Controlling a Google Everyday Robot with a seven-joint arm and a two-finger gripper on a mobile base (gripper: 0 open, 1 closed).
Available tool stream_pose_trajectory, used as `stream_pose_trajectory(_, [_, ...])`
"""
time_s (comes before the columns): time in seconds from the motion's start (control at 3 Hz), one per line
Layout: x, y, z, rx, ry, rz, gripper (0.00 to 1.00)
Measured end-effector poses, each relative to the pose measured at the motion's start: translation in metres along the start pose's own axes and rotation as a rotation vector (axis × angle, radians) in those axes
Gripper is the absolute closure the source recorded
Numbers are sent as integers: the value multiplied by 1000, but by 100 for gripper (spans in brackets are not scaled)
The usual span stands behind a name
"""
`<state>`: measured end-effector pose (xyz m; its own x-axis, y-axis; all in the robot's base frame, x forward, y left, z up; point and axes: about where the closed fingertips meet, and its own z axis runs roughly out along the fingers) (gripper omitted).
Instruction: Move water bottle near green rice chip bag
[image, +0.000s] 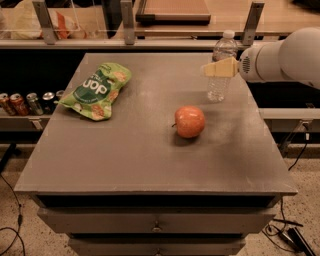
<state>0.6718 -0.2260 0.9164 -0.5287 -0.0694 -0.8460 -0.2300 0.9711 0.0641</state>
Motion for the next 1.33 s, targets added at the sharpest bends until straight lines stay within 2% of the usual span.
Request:
stream_pose_trajectory(0.33, [-2, 1, 2, -4, -12, -1, 18])
stream_pose_trajectory(1.33, [-4, 2, 9, -31, -8, 3, 88])
